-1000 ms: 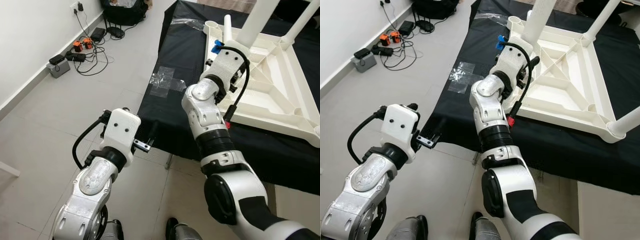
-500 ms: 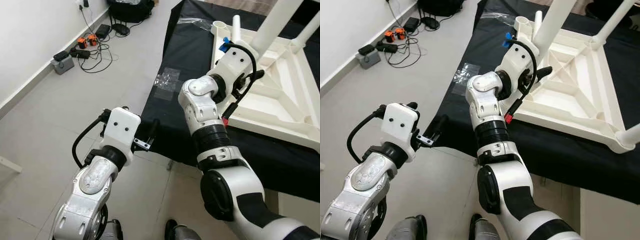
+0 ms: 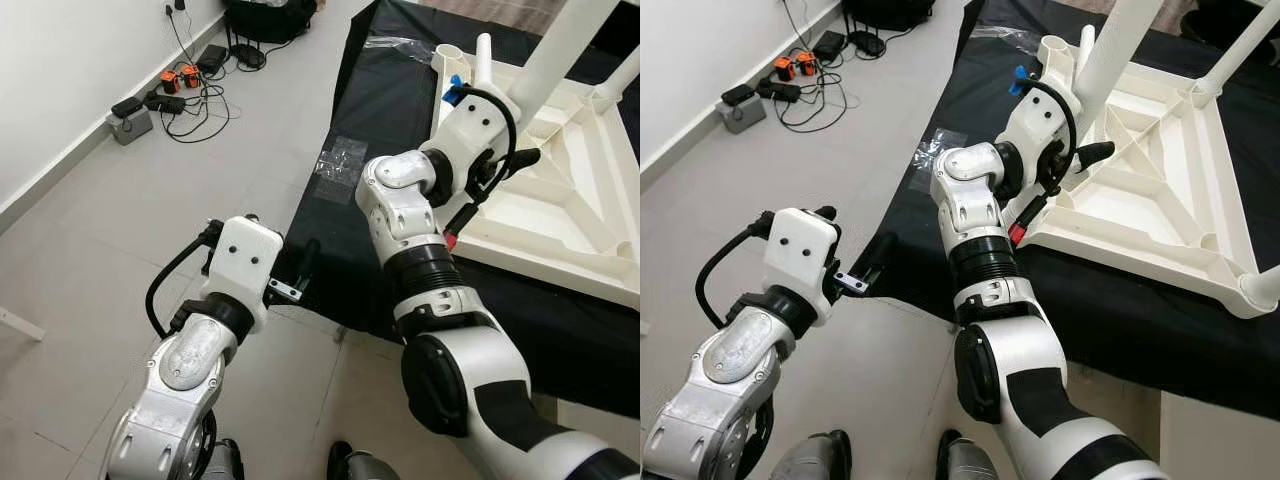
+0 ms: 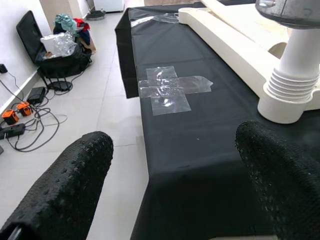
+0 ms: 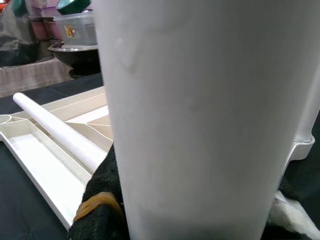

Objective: Building children table

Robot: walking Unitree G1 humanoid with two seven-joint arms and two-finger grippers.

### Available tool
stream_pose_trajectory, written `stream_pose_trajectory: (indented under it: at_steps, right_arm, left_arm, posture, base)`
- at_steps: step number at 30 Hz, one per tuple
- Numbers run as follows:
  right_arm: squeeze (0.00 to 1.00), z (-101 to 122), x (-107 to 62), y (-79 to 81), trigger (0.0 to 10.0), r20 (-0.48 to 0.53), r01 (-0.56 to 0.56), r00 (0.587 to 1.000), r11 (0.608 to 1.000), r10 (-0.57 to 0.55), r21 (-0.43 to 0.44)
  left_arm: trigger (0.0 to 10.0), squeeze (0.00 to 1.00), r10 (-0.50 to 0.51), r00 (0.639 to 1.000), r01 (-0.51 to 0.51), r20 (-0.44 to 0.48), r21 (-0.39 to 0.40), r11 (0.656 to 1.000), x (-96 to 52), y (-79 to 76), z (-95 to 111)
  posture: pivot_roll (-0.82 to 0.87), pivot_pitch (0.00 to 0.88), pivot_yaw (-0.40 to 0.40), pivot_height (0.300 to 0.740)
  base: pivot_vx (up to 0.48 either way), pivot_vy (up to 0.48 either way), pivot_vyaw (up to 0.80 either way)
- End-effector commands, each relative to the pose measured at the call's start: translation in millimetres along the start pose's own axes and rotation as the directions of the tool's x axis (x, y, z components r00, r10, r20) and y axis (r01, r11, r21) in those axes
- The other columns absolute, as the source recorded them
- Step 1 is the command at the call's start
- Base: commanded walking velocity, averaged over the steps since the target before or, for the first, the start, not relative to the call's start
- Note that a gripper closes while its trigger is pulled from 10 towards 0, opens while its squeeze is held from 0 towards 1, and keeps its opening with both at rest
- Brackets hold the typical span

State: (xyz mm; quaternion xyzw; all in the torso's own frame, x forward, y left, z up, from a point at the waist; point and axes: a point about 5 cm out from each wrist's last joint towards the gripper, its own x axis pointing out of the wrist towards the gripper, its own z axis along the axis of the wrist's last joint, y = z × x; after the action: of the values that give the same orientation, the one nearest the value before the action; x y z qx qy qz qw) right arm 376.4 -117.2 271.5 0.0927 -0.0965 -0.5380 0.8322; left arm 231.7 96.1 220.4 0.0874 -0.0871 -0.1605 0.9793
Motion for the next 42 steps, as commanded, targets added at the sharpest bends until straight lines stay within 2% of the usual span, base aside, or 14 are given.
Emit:
stream_pose_trajectory:
  at_steps: [1, 9, 13, 16, 21, 29, 30, 32, 33, 34, 36, 42]
  right_arm:
    - [0.0, -47.9, 12.8, -20.6, 10.0, -0.111, 0.05, 0.991, 0.982, -0.071, -0.182]
    - [0.0, -46.2, 10.2, -17.9, 10.0, -0.141, 0.05, 0.987, 0.982, -0.076, -0.18]
    - [0.0, -41.8, 15.8, -18.9, 10.0, -0.174, 0.106, 0.976, 0.981, -0.134, -0.16]
    - [0.0, -41.8, 15.8, -18.9, 10.0, -0.174, 0.106, 0.976, 0.981, -0.134, -0.16]
    - [0.0, -44.0, 21.0, -27.1, 10.0, -0.129, 0.19, 0.967, 0.96, -0.22, -0.207]
    - [0.0, -47.6, 16.6, -26.6, 10.0, -0.13, 0.162, 0.973, 0.966, -0.19, -0.201]
    - [0.0, -47.0, 15.7, -25.9, 10.0, -0.129, 0.157, 0.974, 0.967, -0.185, -0.2]
    - [0.0, -43.4, 15.1, -23.2, 10.0, -0.117, 0.146, 0.978, 0.97, -0.171, -0.194]
    - [0.0, -41.5, 15.0, -21.9, 10.0, -0.107, 0.141, 0.981, 0.971, -0.164, -0.191]
    - [0.0, -41.5, 15.0, -21.9, 10.0, -0.107, 0.141, 0.981, 0.971, -0.164, -0.191]
    - [0.0, -40.4, 14.4, -20.4, 10.0, -0.116, 0.137, 0.98, 0.973, -0.159, -0.184]
    - [0.0, -38.9, 12.8, -18.5, 10.0, -0.114, 0.126, 0.982, 0.975, -0.149, -0.183]
  left_arm:
    - [10.0, 0.0, -0.013, 1.0, 0.013, -0.011, 0.0, 1.0, -1.2, -2.3, -3.1]
    - [10.0, 0.0, -0.012, 1.0, 0.012, -0.012, 0.001, 1.0, -1.2, -2.0, -3.1]
    - [10.0, 0.0, -0.01, 1.0, 0.01, -0.008, 0.002, 1.0, -0.6, -1.5, -2.3]
    - [10.0, 0.0, -0.01, 1.0, 0.01, -0.008, 0.002, 1.0, -0.6, -1.5, -2.3]
    - [10.0, 0.0, -0.008, 1.0, 0.008, -0.005, 0.003, 1.0, 0.0, -1.5, -1.6]
    - [10.0, 0.0, -0.019, 1.0, 0.018, -0.013, -0.005, 1.0, -0.4, -2.5, -2.6]
    - [10.0, 0.0, -0.037, 0.999, 0.037, -0.023, -0.018, 0.999, -1.1, -4.4, -3.9]
    - [10.0, 0.0, -0.158, 0.986, 0.155, -0.056, -0.059, 0.986, -5.3, -17.1, -9.6]
    - [10.0, 0.0, -0.257, 0.964, 0.251, -0.073, -0.086, 0.964, -9.6, -27.6, -12.7]
    - [10.0, 0.0, -0.257, 0.964, 0.251, -0.073, -0.086, 0.964, -9.6, -27.6, -12.7]
    - [10.0, 0.0, -0.361, 0.929, 0.35, -0.084, -0.12, 0.929, -15.8, -39.3, -15.6]
    - [10.0, 0.0, -0.434, 0.895, 0.418, -0.104, -0.144, 0.897, -22.1, -46.0, -21.1]
  posture:
    - [0.07, 0.26, -0.096, 0.74]
    - [0.07, 0.263, -0.094, 0.74]
    - [0.07, 0.265, -0.094, 0.74]
    - [0.07, 0.265, -0.094, 0.74]
    - [0.07, 0.269, -0.092, 0.74]
    - [0.08, 0.27, -0.091, 0.74]
    - [0.08, 0.27, -0.089, 0.74]
    - [0.08, 0.27, -0.089, 0.74]
    - [0.07, 0.269, -0.09, 0.74]
    - [0.07, 0.269, -0.09, 0.74]
    - [0.07, 0.268, -0.089, 0.74]
    - [0.07, 0.268, -0.089, 0.74]
  base:
    - [0.0, 0.0, 0.0]
    - [0.0, 0.0, 0.0]
    - [0.0, 0.0, 0.0]
    - [0.0, 0.0, 0.0]
    - [0.0, 0.0, 0.0]
    - [0.0, 0.0, 0.0]
    - [0.0, 0.0, 0.0]
    - [0.0, 0.0, 0.0]
    - [0.0, 0.0, 0.0]
    - [0.0, 0.0, 0.0]
    - [0.0, 0.0, 0.0]
    - [0.0, 0.0, 0.0]
